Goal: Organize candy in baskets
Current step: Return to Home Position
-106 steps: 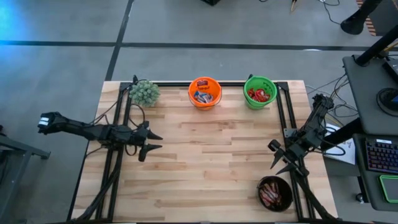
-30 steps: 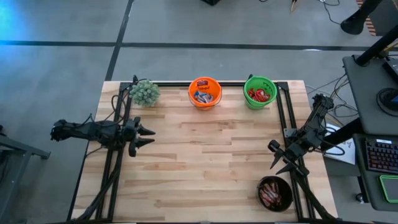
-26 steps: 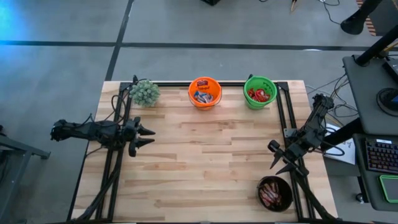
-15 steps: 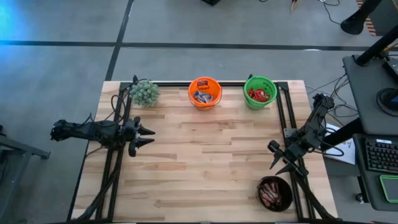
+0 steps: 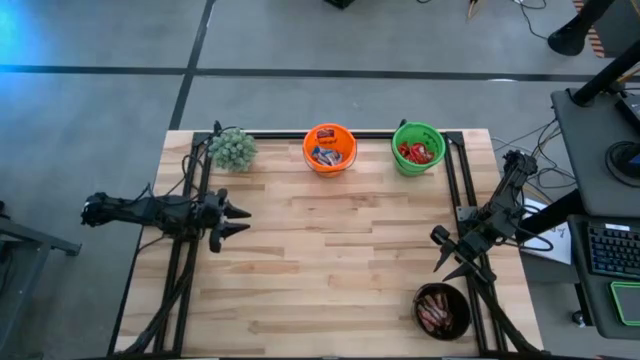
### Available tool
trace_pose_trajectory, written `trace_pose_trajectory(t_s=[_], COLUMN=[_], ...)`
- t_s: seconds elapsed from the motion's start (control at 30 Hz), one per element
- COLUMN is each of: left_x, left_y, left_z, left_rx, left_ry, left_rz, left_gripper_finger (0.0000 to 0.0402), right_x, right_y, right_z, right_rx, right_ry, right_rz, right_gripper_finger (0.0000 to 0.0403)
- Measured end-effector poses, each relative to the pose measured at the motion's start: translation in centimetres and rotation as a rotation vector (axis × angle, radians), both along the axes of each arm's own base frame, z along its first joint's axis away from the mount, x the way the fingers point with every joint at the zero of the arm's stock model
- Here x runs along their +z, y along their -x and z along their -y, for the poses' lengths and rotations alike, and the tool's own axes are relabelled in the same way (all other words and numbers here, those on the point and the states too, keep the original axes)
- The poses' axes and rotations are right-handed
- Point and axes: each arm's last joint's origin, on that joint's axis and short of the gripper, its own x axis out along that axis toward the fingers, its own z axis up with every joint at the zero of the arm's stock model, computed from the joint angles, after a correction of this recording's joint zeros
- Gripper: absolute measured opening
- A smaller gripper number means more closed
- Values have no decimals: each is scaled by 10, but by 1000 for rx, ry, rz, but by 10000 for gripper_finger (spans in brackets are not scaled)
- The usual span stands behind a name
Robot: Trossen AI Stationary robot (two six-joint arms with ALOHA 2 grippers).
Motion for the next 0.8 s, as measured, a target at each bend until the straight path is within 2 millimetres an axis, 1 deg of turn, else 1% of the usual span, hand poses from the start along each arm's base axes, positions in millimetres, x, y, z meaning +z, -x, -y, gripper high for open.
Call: trace_pose_trajectory(t_s=[0.2, 0.8], left_x=[1, 2], left_y=[-1, -1], left_z=[0, 0], left_rx=[2, -2], left_ry=[63, 55], left_rz=[31, 31], left_gripper_finger=[162, 162], right_x=[0, 0], right_y=[0, 0], right_z=[0, 0], right_rx=[-1, 0], right_ry=[0, 5], right_rz=[0, -3], right_gripper_finger=[128, 128])
